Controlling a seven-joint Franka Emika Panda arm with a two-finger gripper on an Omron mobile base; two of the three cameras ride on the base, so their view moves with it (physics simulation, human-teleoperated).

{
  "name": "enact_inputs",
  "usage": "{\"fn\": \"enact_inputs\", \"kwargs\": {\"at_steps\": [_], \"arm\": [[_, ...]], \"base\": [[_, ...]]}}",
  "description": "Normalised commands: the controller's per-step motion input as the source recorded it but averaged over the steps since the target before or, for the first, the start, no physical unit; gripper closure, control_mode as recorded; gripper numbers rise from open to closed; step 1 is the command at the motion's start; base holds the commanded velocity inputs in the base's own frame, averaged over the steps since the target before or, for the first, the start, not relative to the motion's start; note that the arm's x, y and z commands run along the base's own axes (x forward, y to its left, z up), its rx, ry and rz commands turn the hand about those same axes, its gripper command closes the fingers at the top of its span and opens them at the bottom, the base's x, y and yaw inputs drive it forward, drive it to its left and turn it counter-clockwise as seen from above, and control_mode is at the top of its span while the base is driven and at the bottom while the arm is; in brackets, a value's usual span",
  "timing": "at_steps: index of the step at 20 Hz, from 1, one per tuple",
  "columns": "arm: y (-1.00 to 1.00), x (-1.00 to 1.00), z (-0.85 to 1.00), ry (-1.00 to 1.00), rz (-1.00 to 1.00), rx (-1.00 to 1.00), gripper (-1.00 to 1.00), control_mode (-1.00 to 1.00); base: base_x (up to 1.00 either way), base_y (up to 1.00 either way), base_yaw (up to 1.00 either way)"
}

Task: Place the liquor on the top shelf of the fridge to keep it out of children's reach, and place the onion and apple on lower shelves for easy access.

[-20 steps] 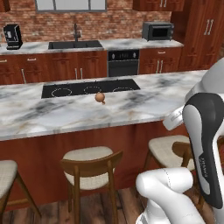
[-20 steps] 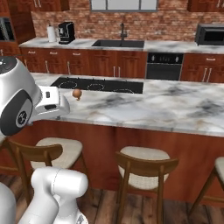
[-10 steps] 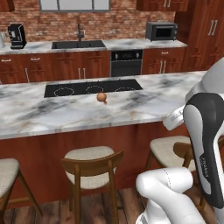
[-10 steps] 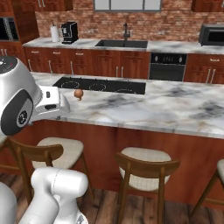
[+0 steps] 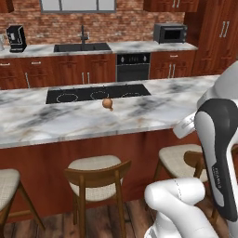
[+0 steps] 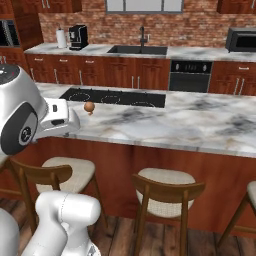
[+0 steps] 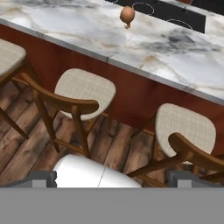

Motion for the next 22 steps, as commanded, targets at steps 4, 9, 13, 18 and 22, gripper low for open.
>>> {"fn": "enact_inputs", "kwargs": {"at_steps": [4, 9, 13, 18, 22], "arm": [[0.09, 0.22, -0.09, 0.00, 0.00, 0.00, -1.00, -1.00], [0.18, 0.48, 0.00, 0.00, 0.00, 0.01, -1.00, -1.00], [0.25, 0.55, 0.00, 0.00, 0.00, 0.02, -1.00, -1.00], [0.35, 0.67, 0.00, 0.00, 0.00, 0.01, -1.00, -1.00], [0.35, 0.72, -0.03, 0.00, 0.00, 0.01, -1.00, -1.00]], "base": [[0.00, 0.00, 0.00], [0.00, 0.00, 0.00], [0.00, 0.00, 0.00], [0.00, 0.00, 0.00], [0.00, 0.00, 0.00]]}}
